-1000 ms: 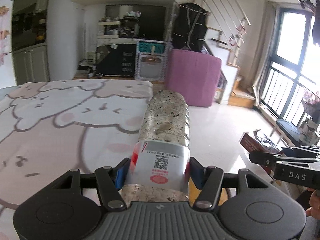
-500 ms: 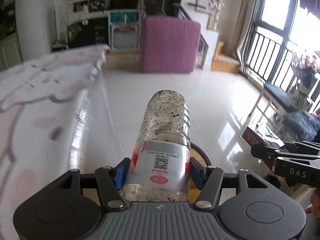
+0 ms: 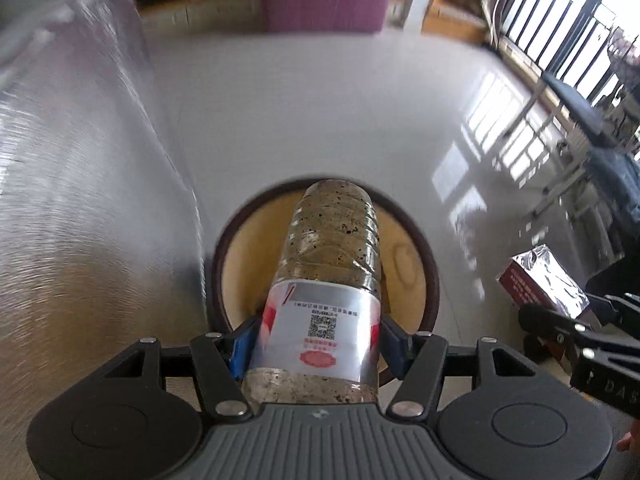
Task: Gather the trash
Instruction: 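Carry the bottle and red pack over the yellow wastebasket with both grippers, then open the left gripper to drop the bottle while the right gripper drops the red pack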
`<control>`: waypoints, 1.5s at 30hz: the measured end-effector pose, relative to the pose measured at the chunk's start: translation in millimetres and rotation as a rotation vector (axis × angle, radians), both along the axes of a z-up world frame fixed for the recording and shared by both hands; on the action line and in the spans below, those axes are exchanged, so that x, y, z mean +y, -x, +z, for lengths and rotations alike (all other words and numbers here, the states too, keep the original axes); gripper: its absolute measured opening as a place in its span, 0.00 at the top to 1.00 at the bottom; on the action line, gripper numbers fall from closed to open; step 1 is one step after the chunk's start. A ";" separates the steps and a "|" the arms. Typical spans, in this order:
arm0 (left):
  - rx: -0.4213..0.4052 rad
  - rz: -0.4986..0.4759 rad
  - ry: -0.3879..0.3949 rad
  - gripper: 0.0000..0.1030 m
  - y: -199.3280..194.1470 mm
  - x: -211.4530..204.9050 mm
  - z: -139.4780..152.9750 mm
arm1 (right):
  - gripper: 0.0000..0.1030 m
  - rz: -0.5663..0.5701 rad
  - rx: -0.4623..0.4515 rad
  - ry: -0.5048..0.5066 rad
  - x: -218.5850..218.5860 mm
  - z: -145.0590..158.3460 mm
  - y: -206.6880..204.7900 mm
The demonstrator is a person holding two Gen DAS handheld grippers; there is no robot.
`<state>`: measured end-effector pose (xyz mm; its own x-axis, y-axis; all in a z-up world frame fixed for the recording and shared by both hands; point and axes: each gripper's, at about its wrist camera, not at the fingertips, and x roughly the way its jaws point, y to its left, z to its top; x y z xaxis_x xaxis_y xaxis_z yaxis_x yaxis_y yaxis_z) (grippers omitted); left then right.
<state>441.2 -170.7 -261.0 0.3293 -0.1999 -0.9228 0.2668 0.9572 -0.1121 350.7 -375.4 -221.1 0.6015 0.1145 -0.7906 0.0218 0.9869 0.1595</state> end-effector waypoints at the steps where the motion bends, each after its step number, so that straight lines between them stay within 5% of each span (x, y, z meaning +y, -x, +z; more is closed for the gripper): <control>1: 0.033 -0.005 -0.007 0.40 -9.2 -2.0 -7.8 | 0.50 0.005 0.022 -0.008 -0.7 -4.6 -5.7; 10: 0.269 -0.051 -0.084 0.39 -82.2 -21.1 -76.9 | 0.49 -0.004 0.210 -0.080 2.3 -55.0 -53.1; 19: 0.408 -0.148 -0.161 0.39 -128.0 -40.2 -137.6 | 0.49 -0.006 0.340 -0.155 8.0 -86.6 -79.1; 34: 0.407 -0.180 -0.137 0.38 -159.3 -55.8 -202.1 | 0.48 0.077 0.463 -0.185 33.2 -107.5 -118.7; 37: 0.418 -0.151 -0.081 0.30 -161.4 -51.6 -202.1 | 0.46 0.095 0.481 -0.215 43.8 -109.5 -120.3; 41: 0.462 -0.144 -0.017 0.10 -159.0 -51.2 -197.4 | 0.24 0.078 0.524 -0.287 51.1 -117.5 -123.5; 45: 0.471 -0.180 0.002 0.04 -152.3 -55.1 -187.0 | 0.21 0.081 0.539 -0.259 56.8 -121.1 -123.1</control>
<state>593.6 -225.7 -448.0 -0.1626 -0.2171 -0.9625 0.3473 0.9005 -0.2618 473.8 -318.6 -342.2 0.1052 0.3731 -0.9218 0.0931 0.9192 0.3826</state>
